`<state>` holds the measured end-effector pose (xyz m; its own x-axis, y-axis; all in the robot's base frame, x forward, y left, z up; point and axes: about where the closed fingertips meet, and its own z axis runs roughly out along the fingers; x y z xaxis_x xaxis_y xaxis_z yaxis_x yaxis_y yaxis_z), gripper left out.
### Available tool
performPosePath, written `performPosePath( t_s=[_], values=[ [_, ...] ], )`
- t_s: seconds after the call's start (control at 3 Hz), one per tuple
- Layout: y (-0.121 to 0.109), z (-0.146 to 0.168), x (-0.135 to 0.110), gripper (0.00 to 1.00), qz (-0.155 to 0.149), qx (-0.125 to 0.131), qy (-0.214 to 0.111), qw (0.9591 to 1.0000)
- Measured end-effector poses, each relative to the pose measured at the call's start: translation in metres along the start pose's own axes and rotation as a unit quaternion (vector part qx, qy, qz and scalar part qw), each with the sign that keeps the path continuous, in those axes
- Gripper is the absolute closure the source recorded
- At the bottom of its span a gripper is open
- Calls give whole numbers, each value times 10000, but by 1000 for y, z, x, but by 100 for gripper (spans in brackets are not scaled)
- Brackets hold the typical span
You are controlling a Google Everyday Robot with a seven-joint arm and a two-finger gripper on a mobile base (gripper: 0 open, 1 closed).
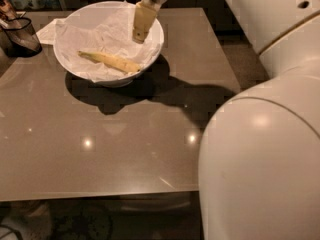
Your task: Pick banana from white bowl
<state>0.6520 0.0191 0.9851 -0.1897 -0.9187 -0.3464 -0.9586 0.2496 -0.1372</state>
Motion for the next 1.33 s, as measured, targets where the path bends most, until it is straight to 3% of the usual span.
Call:
performPosePath(
  t_s=[0.67,1.33],
  values=[
    [1,23,-31,42,-78,-158,47,9998],
    [2,54,-54,45,75,-375,108,9992]
  ],
)
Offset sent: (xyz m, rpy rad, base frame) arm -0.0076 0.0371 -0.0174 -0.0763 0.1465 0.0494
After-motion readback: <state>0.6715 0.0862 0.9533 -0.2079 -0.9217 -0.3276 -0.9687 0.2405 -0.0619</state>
